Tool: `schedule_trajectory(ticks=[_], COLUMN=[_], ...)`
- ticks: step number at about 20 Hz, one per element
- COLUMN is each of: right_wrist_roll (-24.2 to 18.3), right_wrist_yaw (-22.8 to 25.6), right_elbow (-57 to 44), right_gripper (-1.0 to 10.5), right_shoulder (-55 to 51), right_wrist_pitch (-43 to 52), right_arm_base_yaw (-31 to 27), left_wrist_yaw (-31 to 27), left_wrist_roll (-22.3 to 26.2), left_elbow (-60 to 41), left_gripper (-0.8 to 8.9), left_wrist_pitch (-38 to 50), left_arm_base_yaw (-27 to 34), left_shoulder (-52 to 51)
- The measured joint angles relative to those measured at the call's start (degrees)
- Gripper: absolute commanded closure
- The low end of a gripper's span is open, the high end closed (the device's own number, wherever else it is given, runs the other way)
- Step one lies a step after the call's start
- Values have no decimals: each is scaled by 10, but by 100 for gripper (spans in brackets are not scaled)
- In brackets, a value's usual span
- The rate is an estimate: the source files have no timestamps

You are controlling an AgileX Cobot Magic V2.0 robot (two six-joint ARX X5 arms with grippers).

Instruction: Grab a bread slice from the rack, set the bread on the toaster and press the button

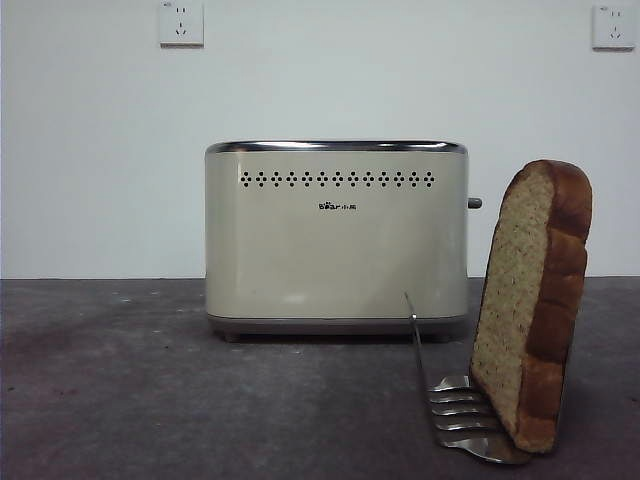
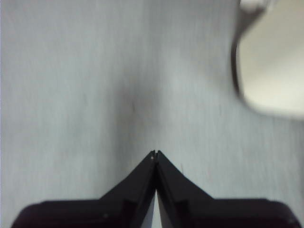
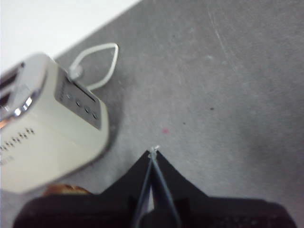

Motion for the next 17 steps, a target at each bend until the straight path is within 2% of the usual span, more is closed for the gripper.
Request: schedule_trajectory(ticks=[2,4,9,11,14,17], right_wrist_roll=[-44,-94,-246,-314,-384,-405], right_wrist_yaw=[-1,-30,-187,-226,-232,-232], right_elbow=[27,49,109,123,142,150], right_gripper=[948,949,950,949,949,949], right_shoulder=[36,71,158,176,195,200], right_wrist_pitch=[-20,-32,-46,-47,-68,-72], right_arm_base_yaw=[0,0,0,0,0,0], left_wrist_yaw=[0,16,28,28,28,30], left_wrist_roll=[-9,-28,-82,-104,-137,-155], left_elbow=[55,101,183,206,248,323], left_gripper=[819,819,819,819,818,817], left_wrist_pitch=[-53,-68,-96,-96,-99,-110], left_arm_base_yaw=[-30,-73,-218,-271,-341,-402], left_shoulder=[45,80,164,200,263,336])
